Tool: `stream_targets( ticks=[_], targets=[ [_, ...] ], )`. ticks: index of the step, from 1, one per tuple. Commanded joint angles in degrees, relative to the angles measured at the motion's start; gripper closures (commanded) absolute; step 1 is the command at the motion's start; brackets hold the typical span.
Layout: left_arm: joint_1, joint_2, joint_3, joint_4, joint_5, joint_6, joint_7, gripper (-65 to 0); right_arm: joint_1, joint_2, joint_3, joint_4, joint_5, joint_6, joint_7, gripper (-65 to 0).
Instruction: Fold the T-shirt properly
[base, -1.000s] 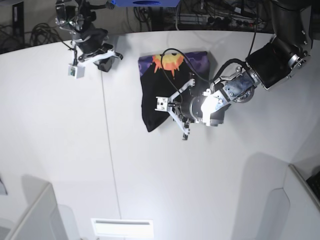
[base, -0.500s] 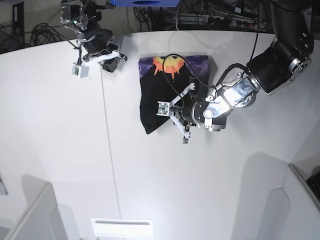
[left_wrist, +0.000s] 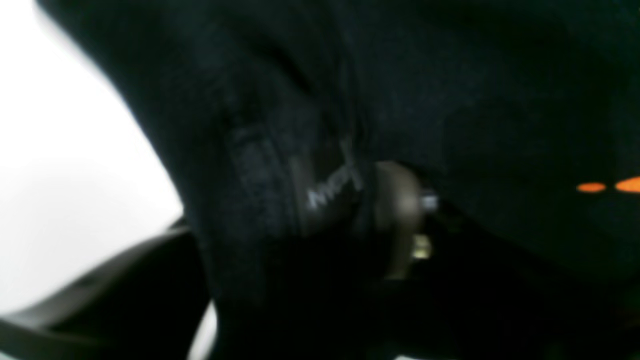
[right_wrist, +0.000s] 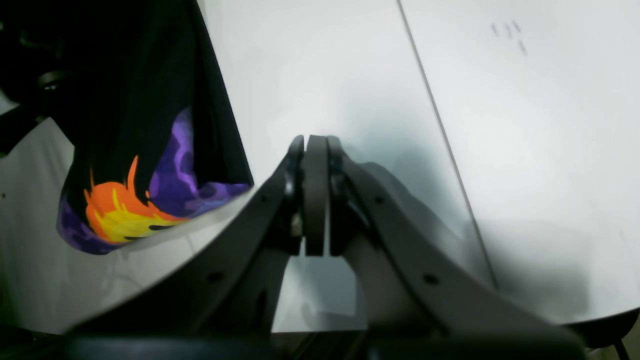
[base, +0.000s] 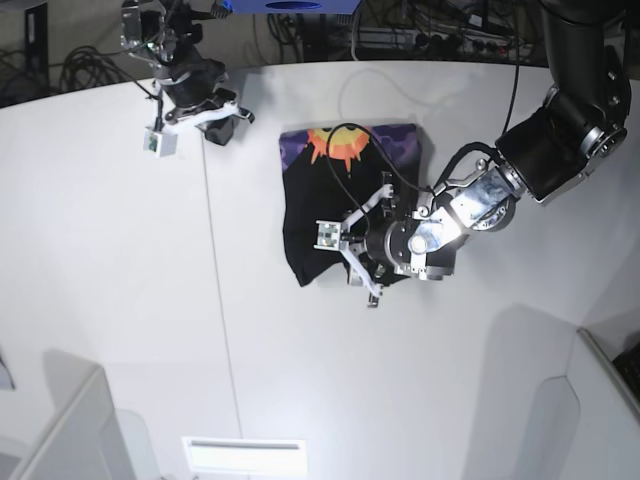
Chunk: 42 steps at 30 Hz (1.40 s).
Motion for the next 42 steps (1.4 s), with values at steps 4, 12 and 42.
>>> stream_targets(
  ticks=[4, 12, 42],
  targets=[
    [-2.2, 0.2, -1.0, 1.5, -0.1, 0.4, -0.6, -45.4, 0.0, 0.0, 0.1, 0.9, 0.2, 0.4, 1.0, 0.0],
    [-2.8, 0.2, -10.5, 9.0, -0.7, 0.4, -0.5, -45.3, 0.0, 0.1, 0.1, 0.9, 0.2, 0.4, 1.0, 0.0],
    [59.9, 0.0, -70.3, 29.1, -0.8, 0.4, -29.9, 0.0, -16.9, 5.9, -9.9, 4.3, -40.4, 0.5, 23.3, 0.0]
  ],
)
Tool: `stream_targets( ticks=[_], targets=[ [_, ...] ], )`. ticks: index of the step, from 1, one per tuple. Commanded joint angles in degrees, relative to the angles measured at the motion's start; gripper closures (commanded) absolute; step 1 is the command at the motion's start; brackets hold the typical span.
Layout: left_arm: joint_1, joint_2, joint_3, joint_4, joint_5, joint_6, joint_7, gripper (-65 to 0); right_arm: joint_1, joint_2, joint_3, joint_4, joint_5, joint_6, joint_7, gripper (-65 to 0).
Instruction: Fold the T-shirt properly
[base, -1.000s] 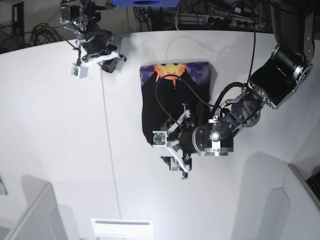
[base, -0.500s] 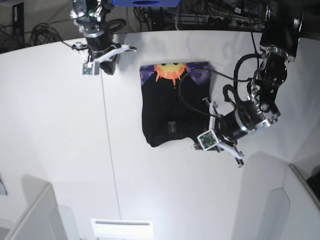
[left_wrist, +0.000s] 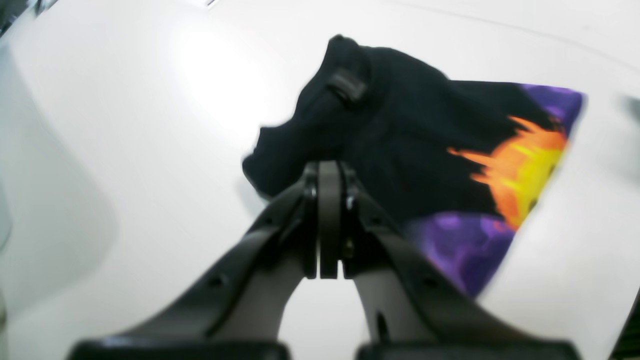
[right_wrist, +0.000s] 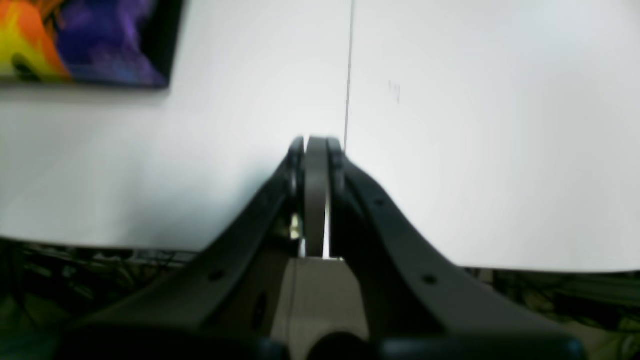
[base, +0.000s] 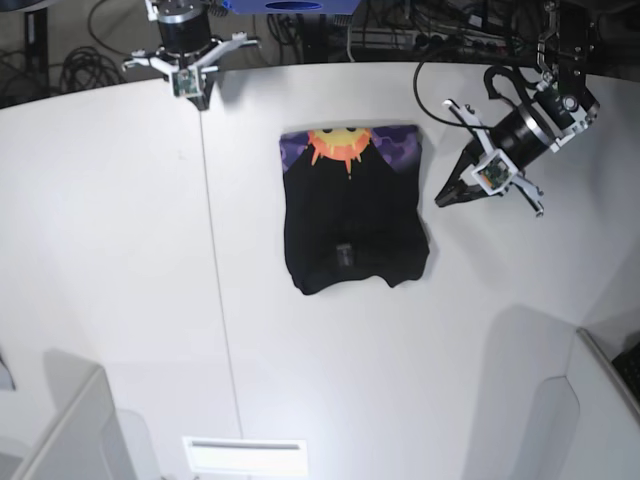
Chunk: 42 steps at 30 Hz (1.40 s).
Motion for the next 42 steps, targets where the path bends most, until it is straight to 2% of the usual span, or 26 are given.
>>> stream_targets(
  ticks=[1, 6, 13, 18, 21, 28, 32, 42],
  targets=[
    [2.2, -0.6, -1.1, 0.9, -1.0, 0.1, -2.5, 0.0, -1.9, 0.7, 0.1, 1.0, -0.4, 0.0, 2.2, 0.0],
    [12.5, -0.6, -3.3, 0.1, -0.6, 0.1, -9.2, 0.0, -8.4, 3.8, 0.2, 1.0, -0.4, 0.0, 3.5, 0.0],
    [22.0, -0.2, -3.3, -7.7, -0.4, 0.1, -16.6, 0.0, -16.0, 3.9, 0.3, 0.8, -0.4, 0.0, 2.8, 0.0],
    [29.3, -0.1, -3.1, -13.9, -0.4, 0.1, -25.1, 0.0, -18.7, 3.9, -0.3, 0.6, -0.4, 0.1, -5.8, 0.0],
    [31.5, 0.6, -2.8, -19.1, -0.3, 0.1, -28.7, 0.0, -20.2, 3.9, -0.3, 0.5, -0.4, 0.1, -7.4, 0.0],
    [31.4, 3.2, -2.6, -33.9, -0.3, 0.1, -31.8, 0.0, -21.4, 3.9, -0.3, -5.1, -0.3, 0.1, -7.4, 0.0],
    [28.1, 2.8, 2.1, -42.6, -0.3, 0.1, -31.8, 0.0, -17.8, 3.9, -1.6, -13.0, 0.6, 0.2, -7.4, 0.0],
    [14.8, 5.2, 6.4, -65.2, -0.3, 0.1, -31.7, 0.0, -0.2, 12.7, -17.9, -34.3, 19.8, 0.2, -7.1, 0.0]
  ],
)
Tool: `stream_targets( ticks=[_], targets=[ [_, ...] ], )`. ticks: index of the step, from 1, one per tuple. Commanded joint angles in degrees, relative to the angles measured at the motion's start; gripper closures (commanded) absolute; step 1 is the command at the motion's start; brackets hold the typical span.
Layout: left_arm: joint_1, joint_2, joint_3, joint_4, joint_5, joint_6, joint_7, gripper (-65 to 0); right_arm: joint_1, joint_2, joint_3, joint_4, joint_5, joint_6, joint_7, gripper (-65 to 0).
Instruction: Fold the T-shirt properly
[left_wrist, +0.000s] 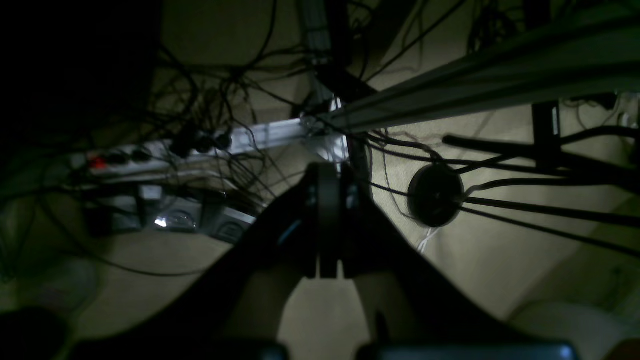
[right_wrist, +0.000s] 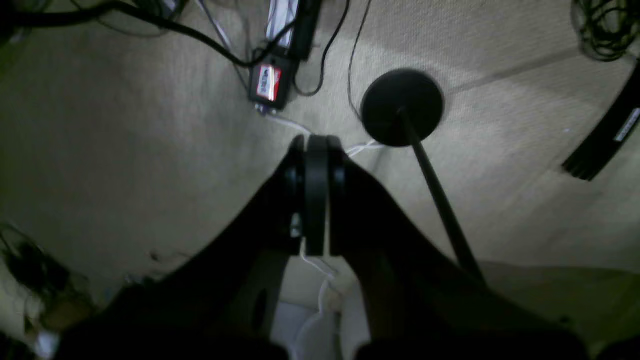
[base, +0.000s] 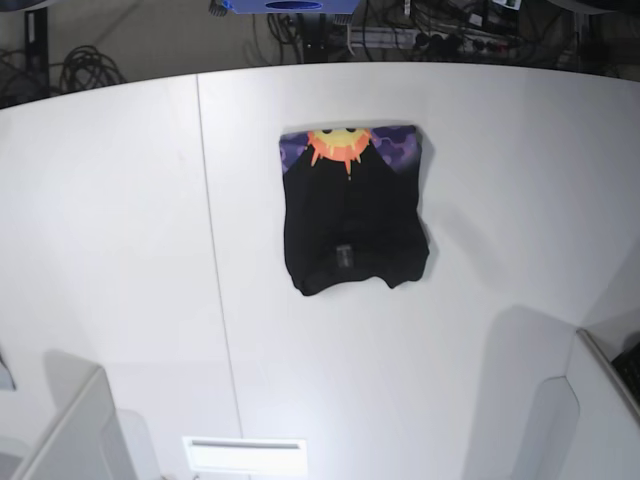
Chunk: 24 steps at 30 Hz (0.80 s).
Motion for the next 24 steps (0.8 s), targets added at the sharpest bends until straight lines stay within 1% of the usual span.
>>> stream_targets(
  ticks=[1, 4, 7, 9, 10, 12, 14, 16, 17, 19, 21, 22, 24],
  targets=[
    [0.0, -0.6, 0.6, -1.9, -0.3, -0.7, -0.7, 0.0, 0.8, 1.1, -2.3, -1.5, 1.1, 0.0, 0.4, 0.0],
    [-3.6, 1.4, 1.1, -8.2, -0.2, -0.7, -0.7, 0.0, 7.3, 2.2, -9.1, -8.9, 3.9, 0.0, 0.6, 0.0],
    [-7.5, 2.7, 1.9, -15.7, -0.2, -0.7, -0.7, 0.0, 13.9, 1.8, -14.6, -17.9, 6.1, 0.0, 0.6, 0.0],
    [-10.0, 3.7, 2.1, -20.7, -0.2, -0.7, -1.0, 0.0, 17.4, 1.0, -17.5, -22.5, 7.6, 0.8, 2.2, 0.0],
    [-11.1, 4.2, 2.1, -22.7, -0.1, -0.7, -1.1, 0.0, 18.7, 0.7, -18.3, -25.1, 7.9, 2.2, 4.4, 0.0],
    [-12.9, 5.4, 2.2, -25.8, 0.0, -0.7, -1.1, 0.0, 20.9, -0.1, -19.0, -31.0, 8.0, 6.4, 9.1, 0.0],
    [-15.2, 6.2, 3.8, -28.4, 0.0, -0.7, -0.7, 0.0, 23.3, -3.0, -18.8, -38.9, 8.0, 10.5, 12.8, 0.0],
    [-17.8, 6.3, 7.2, -32.1, -0.1, -0.7, -0.7, 0.0, 26.2, -6.2, -17.9, -47.9, 8.0, 13.6, 15.9, 0.0],
    [-19.7, 6.8, 9.5, -34.9, -0.1, 1.3, -0.7, 0.0, 27.7, -8.3, -17.5, -53.4, 8.0, 15.0, 18.0, 0.0],
    [-23.1, 7.8, 14.8, -40.4, -0.1, 7.7, -0.7, 0.0, 30.6, -11.6, -16.8, -63.2, 7.9, 17.0, 23.2, 0.0],
    [-25.6, 8.9, 21.6, -43.3, -0.1, 13.5, -0.7, 0.0, 32.1, -14.0, -16.9, -69.9, 8.0, 17.4, 29.7, 0.0],
    [-26.2, 9.0, 23.9, -43.4, -0.5, 15.0, -0.7, 0.0, 32.3, -14.6, -17.0, -71.4, 8.0, 17.4, 32.2, 0.0],
    [-26.8, 9.0, 27.0, -43.4, -0.7, 16.6, -0.7, 0.0, 32.4, -15.1, -17.0, -72.1, 8.0, 17.4, 35.1, 0.0]
  ],
)
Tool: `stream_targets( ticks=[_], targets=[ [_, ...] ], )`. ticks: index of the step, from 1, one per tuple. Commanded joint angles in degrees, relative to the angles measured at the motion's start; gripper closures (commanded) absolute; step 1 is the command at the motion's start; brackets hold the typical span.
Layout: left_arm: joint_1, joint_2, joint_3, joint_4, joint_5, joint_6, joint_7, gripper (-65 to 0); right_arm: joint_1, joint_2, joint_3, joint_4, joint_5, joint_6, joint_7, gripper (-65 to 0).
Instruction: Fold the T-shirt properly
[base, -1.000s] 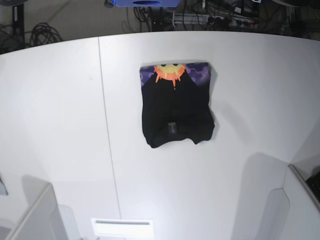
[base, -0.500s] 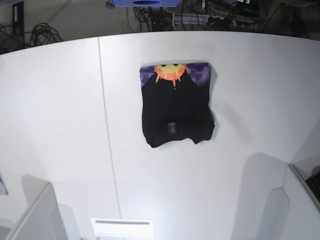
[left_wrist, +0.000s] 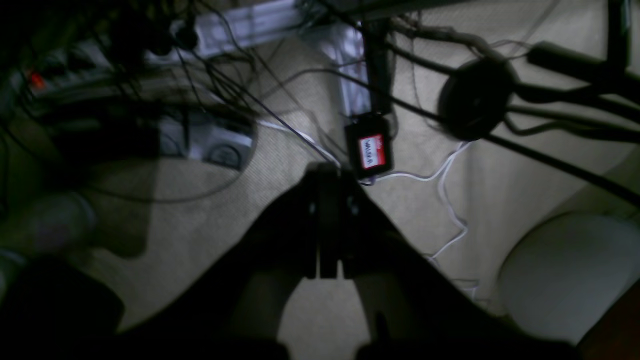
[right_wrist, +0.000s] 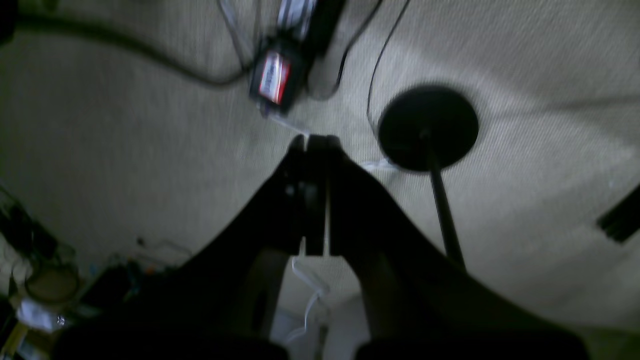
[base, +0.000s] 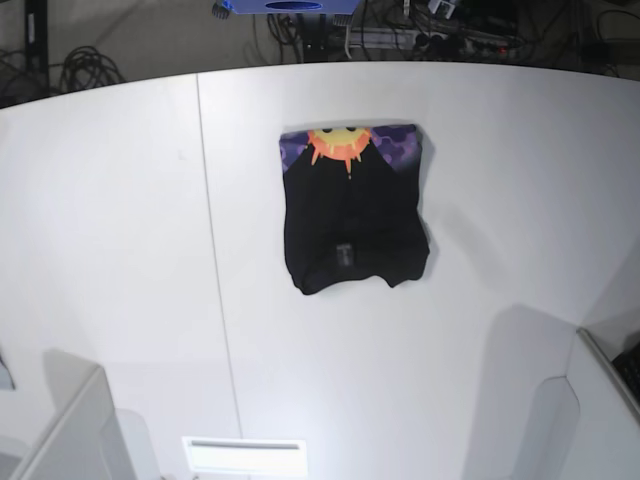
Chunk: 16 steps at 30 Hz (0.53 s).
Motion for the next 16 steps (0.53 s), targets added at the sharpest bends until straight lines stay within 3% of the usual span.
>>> stream_targets(
  ticks=[1, 16],
  targets=[
    [0.5, -0.5, 0.3, -0.2, -0.1, 0.2, -0.2, 0.0, -1.0, 0.2, 0.0, -0.3, 0.0, 0.5, -0.1, 0.0],
    [-0.7, -2.9, 0.4, 5.0, 0.0, 0.1, -0.8, 0.0, -0.3, 0.3, 0.0, -0.4, 0.0, 0.4, -0.1, 0.0]
  ],
)
